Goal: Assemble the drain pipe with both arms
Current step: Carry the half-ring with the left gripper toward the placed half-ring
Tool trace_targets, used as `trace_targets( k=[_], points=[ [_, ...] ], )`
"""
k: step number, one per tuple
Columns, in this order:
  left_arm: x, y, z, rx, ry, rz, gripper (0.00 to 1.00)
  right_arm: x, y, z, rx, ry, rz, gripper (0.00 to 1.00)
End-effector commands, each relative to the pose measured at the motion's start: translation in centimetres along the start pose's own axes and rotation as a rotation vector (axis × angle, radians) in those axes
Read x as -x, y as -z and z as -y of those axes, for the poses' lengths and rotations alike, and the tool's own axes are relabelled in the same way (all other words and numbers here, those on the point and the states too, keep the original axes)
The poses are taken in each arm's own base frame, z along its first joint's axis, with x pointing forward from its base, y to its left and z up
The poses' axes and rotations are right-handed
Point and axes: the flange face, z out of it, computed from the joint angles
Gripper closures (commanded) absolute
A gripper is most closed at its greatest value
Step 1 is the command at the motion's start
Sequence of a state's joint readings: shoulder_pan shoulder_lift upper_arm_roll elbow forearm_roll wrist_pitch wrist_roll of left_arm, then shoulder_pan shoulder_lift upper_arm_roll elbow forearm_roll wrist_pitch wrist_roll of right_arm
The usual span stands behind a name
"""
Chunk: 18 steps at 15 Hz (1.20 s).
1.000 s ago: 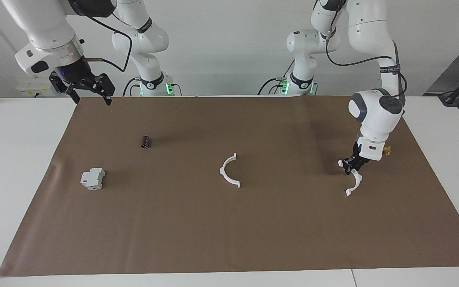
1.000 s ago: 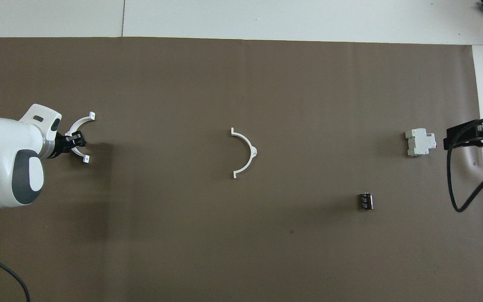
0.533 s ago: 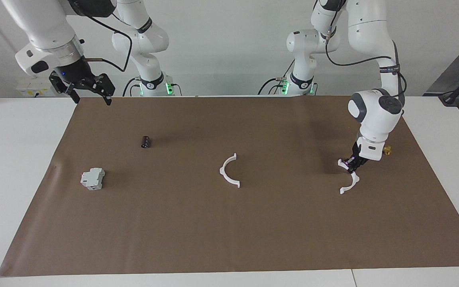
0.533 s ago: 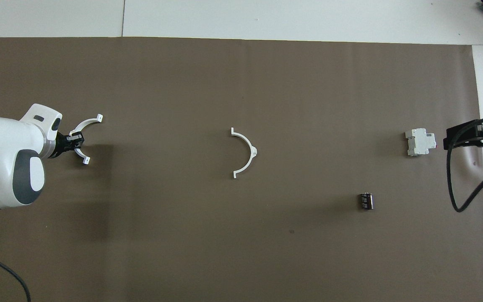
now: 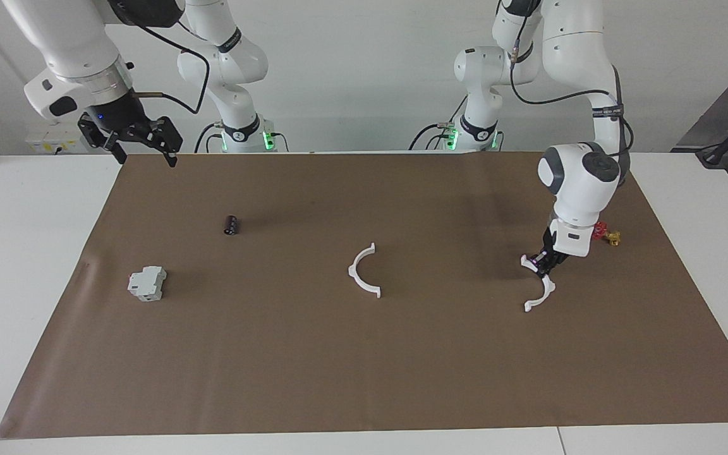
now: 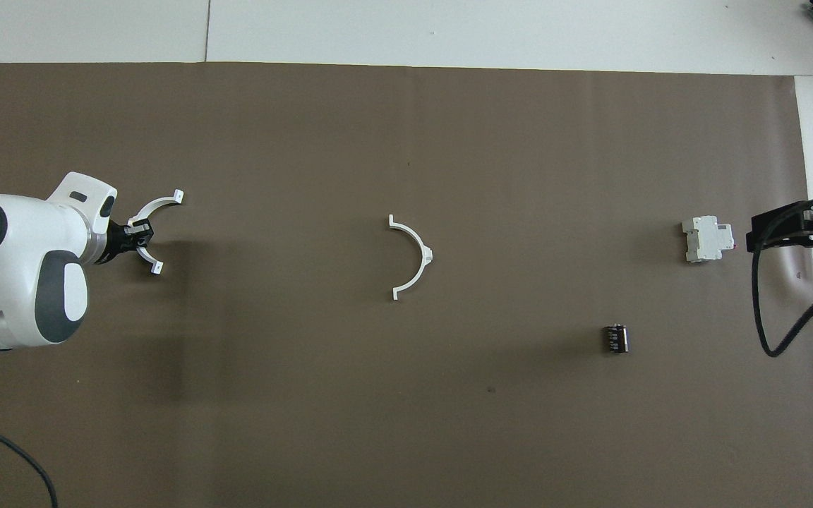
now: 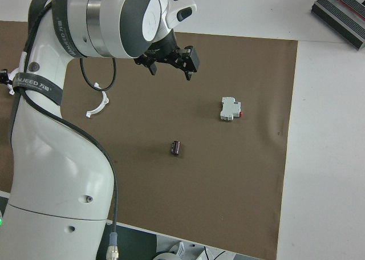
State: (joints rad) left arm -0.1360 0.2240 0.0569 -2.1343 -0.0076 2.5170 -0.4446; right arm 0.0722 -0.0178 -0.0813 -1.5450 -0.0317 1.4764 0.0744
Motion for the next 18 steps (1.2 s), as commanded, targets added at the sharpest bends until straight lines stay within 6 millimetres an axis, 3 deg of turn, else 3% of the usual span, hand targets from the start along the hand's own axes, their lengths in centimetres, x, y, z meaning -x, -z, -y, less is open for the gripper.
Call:
trace_targets(
  k=[1,7,10,14,18],
  points=[
    [0.2,1.9,-3.7,-0.002,0.022,0.025,1.0,0.1,-0.1,-0.3,-0.006,0.02,-0.011,0.0],
    [5.3,2.9,-11.3,0.01,0.031,0.047,1.0,0.1,-0.1,-0.3,-0.006,0.02,-0.011,0.0],
    [9.4,2.9,-15.4,0.004,0.076,0.069,1.0,0.1,-0.1,-0.3,-0.006,0.02,-0.011,0.0],
    [12.7,3.1,-17.9,-0.026,0.101,0.098,1.0,0.1,-0.1,-0.3,-0.007,0.02,-0.01,0.0],
    [13.1,2.8,-19.0,-0.068,0.163,0.028,1.0,0.1,-0.1,-0.3,-0.007,0.02,-0.01,0.0]
  ],
)
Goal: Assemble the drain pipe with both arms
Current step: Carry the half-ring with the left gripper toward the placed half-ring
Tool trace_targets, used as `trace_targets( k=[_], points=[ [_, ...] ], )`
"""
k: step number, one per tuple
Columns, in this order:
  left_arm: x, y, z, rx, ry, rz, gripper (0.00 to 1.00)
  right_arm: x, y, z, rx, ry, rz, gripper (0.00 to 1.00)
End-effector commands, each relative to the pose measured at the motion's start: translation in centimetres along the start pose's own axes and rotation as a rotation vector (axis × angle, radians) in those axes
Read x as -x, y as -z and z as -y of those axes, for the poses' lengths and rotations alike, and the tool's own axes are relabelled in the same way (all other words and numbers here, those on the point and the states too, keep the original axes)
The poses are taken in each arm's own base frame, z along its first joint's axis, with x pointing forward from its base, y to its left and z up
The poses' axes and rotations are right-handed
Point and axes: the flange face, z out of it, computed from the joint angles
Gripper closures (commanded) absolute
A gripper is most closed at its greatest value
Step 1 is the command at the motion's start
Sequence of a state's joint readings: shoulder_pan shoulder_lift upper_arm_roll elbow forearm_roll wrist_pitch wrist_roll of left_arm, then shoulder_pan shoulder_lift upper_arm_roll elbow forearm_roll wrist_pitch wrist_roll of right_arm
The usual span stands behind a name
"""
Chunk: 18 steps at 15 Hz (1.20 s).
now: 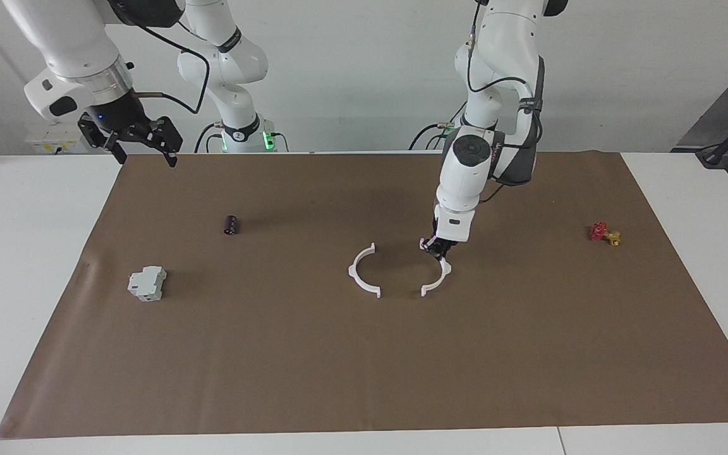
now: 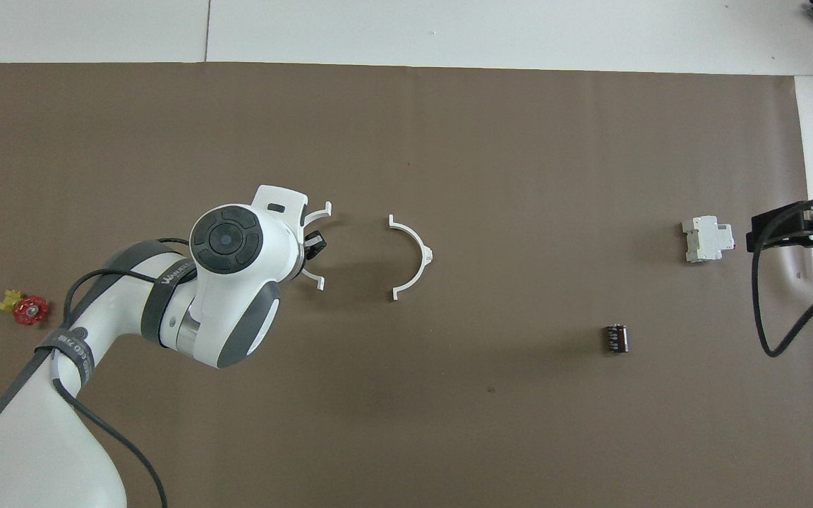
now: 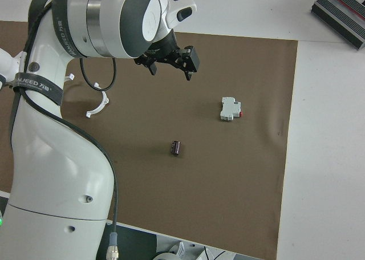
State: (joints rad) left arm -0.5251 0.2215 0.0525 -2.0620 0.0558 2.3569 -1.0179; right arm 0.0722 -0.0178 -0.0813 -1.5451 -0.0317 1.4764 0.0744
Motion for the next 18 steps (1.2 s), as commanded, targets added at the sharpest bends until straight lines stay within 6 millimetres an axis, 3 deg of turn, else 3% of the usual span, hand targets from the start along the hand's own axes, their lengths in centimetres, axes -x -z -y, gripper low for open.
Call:
trace_targets(
  k=[1,8,11,18],
  points=[
    [1.0,0.3,-0.7,-0.019,0.028,-0.029,1.0,0.1,-0.1,-0.3,-0.006,0.02,-0.011,0.0],
    [3.9,-1.3,-2.4,0.019,0.058,-0.042,1.0,0.1,-0.1,-0.3,-0.006,0.02,-0.011,0.0],
    [5.9,-3.0,-3.4,0.0,0.062,-0.031,1.0,0.1,-0.1,-0.3,-0.006,0.02,-0.011,0.0],
    [6.1,-1.7,-6.5,0.035,0.114,-0.047,1.0,0.1,-0.1,-0.3,-0.007,0.02,-0.01,0.0]
  ],
)
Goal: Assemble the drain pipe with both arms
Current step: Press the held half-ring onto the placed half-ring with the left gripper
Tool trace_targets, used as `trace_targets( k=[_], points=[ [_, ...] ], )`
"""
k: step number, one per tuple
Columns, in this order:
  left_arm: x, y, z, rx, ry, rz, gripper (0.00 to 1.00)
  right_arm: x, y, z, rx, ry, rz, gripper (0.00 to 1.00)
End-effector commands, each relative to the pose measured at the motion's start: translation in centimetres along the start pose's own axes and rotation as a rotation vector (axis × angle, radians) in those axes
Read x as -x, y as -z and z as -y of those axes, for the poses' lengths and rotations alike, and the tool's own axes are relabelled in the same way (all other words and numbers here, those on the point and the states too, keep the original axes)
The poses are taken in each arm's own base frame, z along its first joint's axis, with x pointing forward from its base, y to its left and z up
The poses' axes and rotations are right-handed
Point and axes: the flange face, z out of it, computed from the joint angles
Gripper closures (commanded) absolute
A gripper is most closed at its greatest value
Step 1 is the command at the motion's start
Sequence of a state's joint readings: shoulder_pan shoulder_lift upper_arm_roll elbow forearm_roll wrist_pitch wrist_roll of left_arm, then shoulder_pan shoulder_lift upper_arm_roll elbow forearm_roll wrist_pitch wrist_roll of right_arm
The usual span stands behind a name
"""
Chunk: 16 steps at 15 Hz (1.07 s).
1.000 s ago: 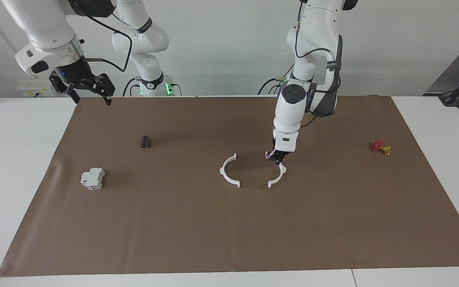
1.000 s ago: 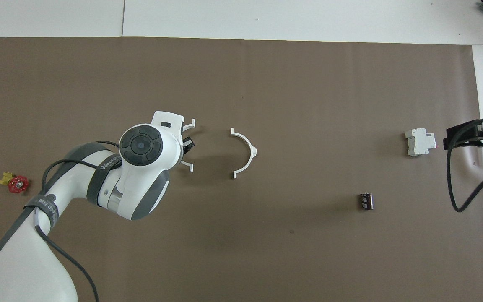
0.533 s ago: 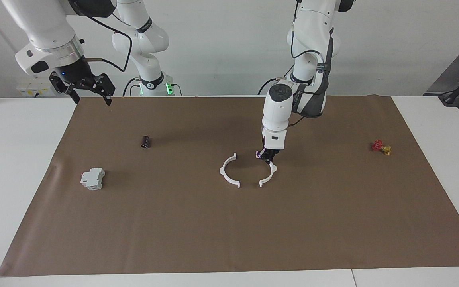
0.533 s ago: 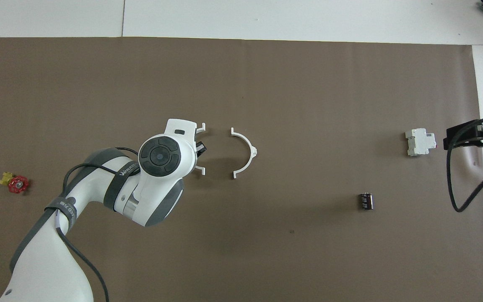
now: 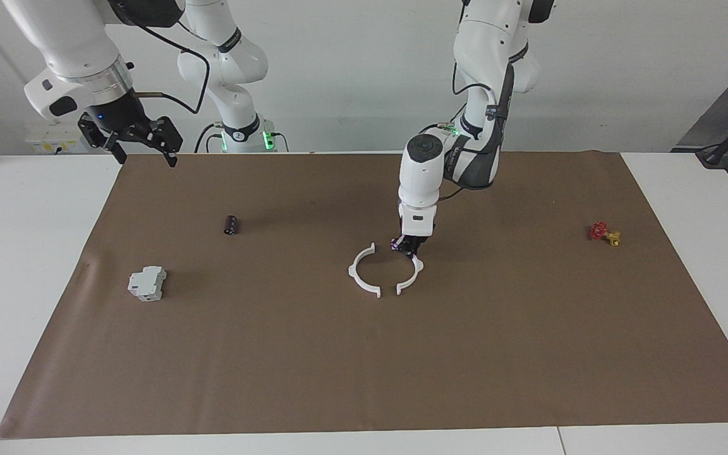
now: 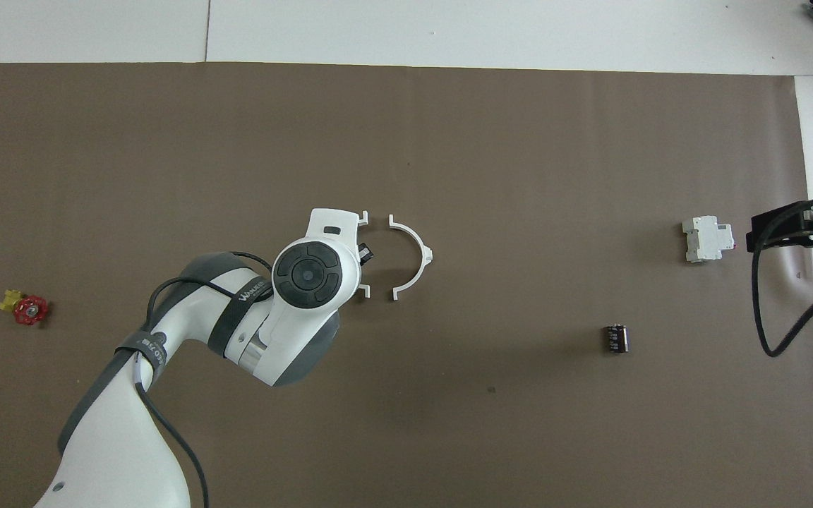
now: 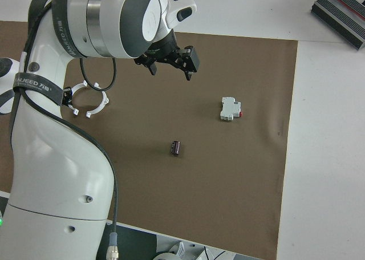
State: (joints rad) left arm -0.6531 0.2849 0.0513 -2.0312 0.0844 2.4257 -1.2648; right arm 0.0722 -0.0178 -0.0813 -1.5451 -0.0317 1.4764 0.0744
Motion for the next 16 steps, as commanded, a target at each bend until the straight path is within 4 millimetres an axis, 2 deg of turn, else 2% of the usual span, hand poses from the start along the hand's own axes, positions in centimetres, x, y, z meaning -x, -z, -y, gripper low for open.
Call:
trace_targets(
  k=[1,5,16],
  points=[
    [0.4,-0.9,-1.9,-0.005,0.015,-0.02,1.0,0.1,-0.1,-0.3,-0.007,0.02,-0.01,0.0],
    [0.3,-1.0,-2.5,0.002,0.015,-0.022,1.0,0.1,-0.1,-0.3,-0.006,0.02,-0.011,0.0],
    [2.1,-1.3,-2.7,-0.025,0.01,-0.014,1.0,0.1,-0.1,-0.3,-0.007,0.02,-0.01,0.0]
  ],
)
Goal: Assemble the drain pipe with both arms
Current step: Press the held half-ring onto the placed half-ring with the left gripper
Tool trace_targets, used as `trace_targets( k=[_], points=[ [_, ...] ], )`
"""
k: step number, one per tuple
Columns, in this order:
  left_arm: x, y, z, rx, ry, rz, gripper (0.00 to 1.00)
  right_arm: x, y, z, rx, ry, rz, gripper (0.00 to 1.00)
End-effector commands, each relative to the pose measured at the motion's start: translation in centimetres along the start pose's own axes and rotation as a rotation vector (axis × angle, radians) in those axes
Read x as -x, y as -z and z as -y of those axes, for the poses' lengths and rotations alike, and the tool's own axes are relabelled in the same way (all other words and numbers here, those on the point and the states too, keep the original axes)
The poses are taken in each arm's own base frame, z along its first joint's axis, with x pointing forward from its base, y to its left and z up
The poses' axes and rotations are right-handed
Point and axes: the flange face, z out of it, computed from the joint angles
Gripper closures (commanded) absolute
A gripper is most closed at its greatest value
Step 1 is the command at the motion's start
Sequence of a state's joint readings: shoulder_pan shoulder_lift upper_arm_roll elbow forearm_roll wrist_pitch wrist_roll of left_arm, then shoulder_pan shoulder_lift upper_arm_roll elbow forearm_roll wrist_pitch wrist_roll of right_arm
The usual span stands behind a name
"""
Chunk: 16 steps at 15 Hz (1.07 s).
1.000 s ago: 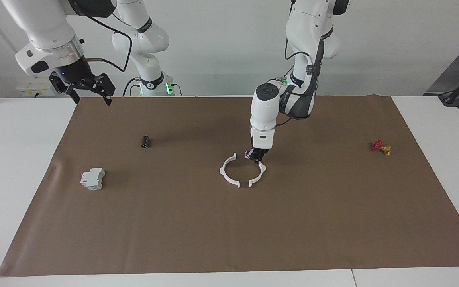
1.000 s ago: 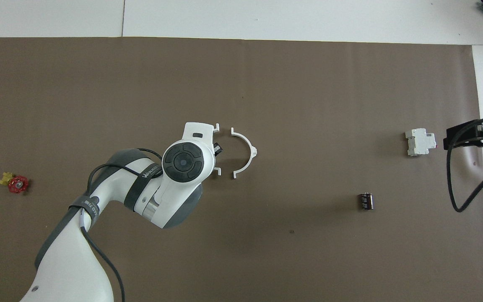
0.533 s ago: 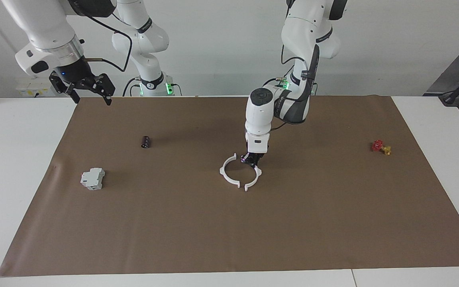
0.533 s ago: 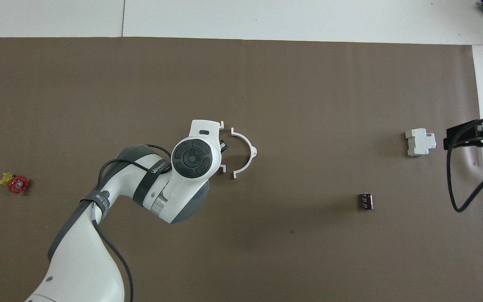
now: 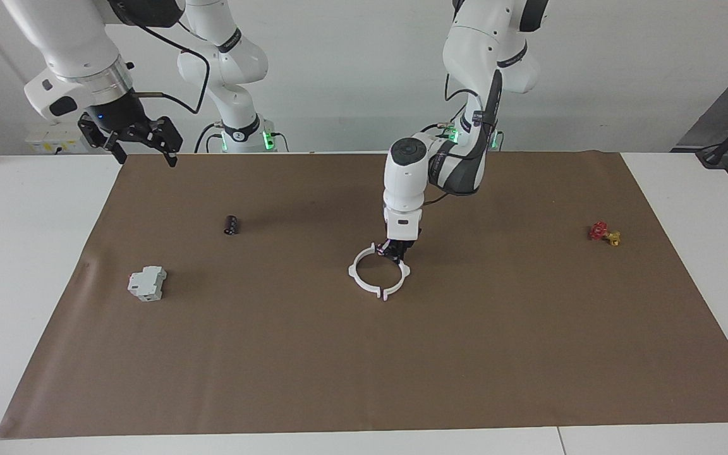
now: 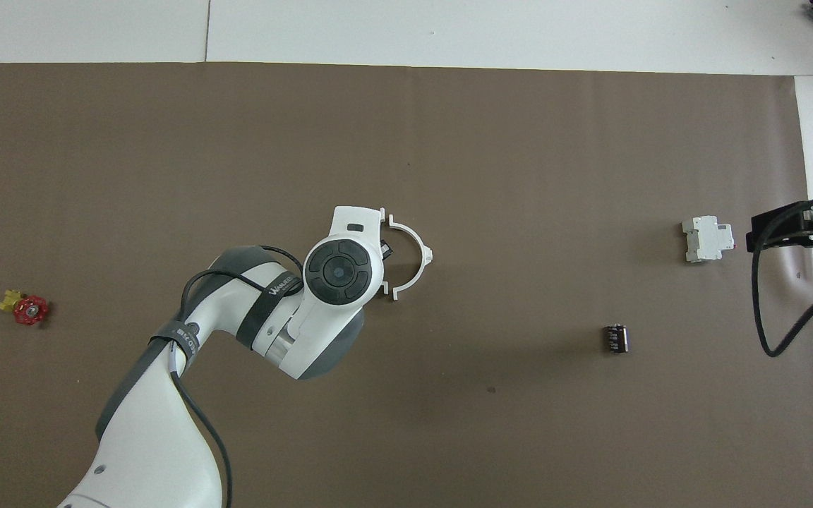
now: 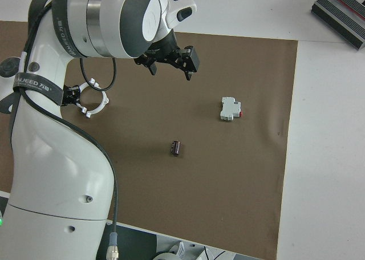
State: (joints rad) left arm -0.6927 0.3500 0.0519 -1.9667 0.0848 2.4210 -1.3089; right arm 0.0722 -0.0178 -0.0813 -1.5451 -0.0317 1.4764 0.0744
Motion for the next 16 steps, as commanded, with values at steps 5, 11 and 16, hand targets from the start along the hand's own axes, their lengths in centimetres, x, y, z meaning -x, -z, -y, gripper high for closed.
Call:
trace_targets(
  k=[5,11,16],
  points=[
    [0.6,-0.3,-0.1,-0.035,0.021,-0.013,1.0,0.1,-0.1,-0.3,-0.007,0.02,-0.01,0.0],
    [1.0,-0.2,-0.2,-0.039,0.017,-0.011,1.0,0.1,-0.1,-0.3,-0.006,0.02,-0.011,0.0],
    [1.4,-0.1,-0.4,-0.035,0.01,-0.011,1.0,0.1,-0.1,-0.3,-0.007,0.02,-0.01,0.0]
  ],
)
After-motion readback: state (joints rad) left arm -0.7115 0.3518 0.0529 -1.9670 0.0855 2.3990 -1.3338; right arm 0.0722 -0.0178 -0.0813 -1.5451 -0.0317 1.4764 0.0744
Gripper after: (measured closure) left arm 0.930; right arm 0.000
